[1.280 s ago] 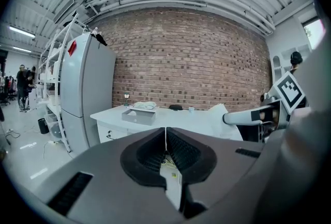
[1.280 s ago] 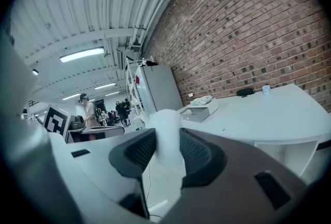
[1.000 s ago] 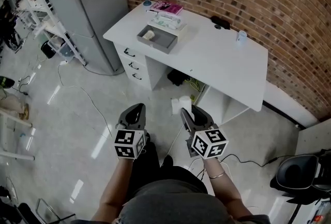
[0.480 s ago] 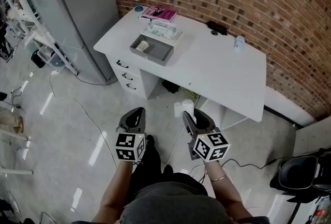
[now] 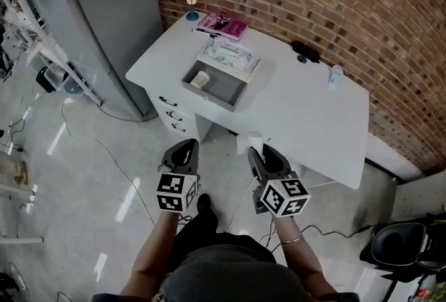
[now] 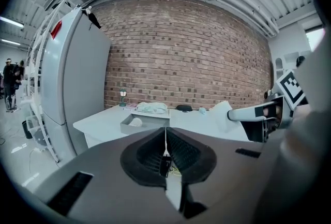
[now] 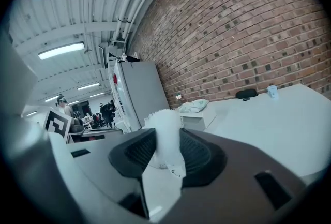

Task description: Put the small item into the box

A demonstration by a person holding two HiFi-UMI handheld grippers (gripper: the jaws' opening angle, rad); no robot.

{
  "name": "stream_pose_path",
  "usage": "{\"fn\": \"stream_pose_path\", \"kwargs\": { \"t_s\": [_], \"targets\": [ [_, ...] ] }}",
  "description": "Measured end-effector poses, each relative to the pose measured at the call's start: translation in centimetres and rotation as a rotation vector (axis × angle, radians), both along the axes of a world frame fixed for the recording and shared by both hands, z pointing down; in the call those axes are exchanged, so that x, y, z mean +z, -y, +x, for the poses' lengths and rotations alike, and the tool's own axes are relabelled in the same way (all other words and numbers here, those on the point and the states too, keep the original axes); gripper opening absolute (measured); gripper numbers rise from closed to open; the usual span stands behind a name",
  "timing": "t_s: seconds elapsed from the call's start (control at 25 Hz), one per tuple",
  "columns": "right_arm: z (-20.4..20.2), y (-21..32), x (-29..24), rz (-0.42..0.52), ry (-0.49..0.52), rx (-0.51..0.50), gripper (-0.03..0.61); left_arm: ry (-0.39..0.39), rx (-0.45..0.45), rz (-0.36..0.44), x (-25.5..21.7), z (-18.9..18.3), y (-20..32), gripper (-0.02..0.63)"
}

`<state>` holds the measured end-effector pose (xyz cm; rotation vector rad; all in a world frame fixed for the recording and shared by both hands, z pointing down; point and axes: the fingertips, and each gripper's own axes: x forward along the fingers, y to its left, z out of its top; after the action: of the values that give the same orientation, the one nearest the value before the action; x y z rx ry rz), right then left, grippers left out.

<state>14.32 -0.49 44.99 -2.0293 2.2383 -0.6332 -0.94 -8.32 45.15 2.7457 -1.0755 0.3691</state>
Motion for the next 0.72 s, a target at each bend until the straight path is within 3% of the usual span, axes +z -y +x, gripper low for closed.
{"fn": "stream_pose_path", "kwargs": {
  "t_s": [0.36,0.72],
  "targets": [
    [0.6,6.0,-0.7,0.001,-0.017,0.062,0.152,0.000,0.044,-0.002,0.1,0.2,6.6,0.026],
    [0.8,8.2,-0.7,-0.002,-0.021,0.128,0.152,0.005,0.078,-0.024,1.1,-0.1,9.7,0.026]
  ]
}}
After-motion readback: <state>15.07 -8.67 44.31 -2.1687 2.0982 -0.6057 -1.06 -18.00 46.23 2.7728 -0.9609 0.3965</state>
